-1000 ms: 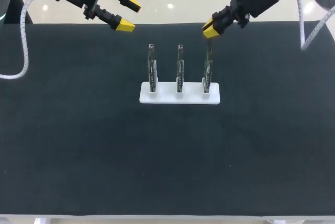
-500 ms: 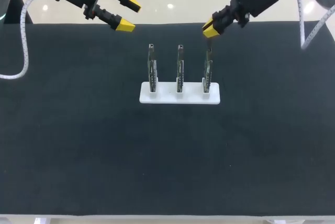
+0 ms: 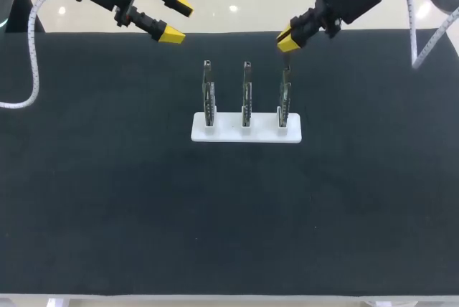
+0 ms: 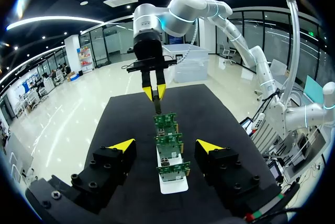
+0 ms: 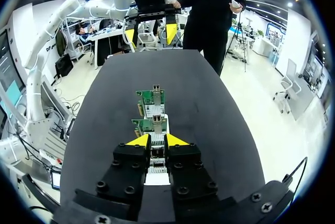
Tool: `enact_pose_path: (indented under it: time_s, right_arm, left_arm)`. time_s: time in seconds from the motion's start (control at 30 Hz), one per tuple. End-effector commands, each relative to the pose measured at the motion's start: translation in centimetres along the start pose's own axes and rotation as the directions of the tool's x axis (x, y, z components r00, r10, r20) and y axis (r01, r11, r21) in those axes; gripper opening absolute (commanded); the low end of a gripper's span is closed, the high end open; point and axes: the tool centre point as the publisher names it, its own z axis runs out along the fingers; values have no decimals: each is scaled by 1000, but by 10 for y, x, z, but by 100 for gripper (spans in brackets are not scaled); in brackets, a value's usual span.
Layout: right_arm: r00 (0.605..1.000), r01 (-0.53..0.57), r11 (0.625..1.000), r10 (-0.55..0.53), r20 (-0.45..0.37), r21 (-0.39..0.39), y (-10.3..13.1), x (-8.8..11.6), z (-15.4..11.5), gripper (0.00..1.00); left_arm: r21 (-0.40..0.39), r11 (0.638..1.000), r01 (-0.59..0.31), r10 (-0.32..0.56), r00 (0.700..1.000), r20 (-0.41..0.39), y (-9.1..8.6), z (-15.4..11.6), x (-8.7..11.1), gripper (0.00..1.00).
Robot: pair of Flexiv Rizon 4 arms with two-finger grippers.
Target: Pick up the optical module with the left hand, and insert it into the network port with the right hand.
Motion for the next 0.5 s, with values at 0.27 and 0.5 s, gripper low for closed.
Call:
enact_pose_path:
  time_s: [0.27, 0.5]
  right_arm:
    - [1000, -1, 1000, 1, 3, 1, 2, 1, 1, 0]
    - [1000, 0, 1000, 0, -6, 0, 2, 0, -2, 0]
  left_arm:
    - [1, 1000, 1, -1, 1000, -4, 0, 0, 0, 100]
    - [1, 1000, 1, -1, 1000, -4, 0, 0, 0, 100]
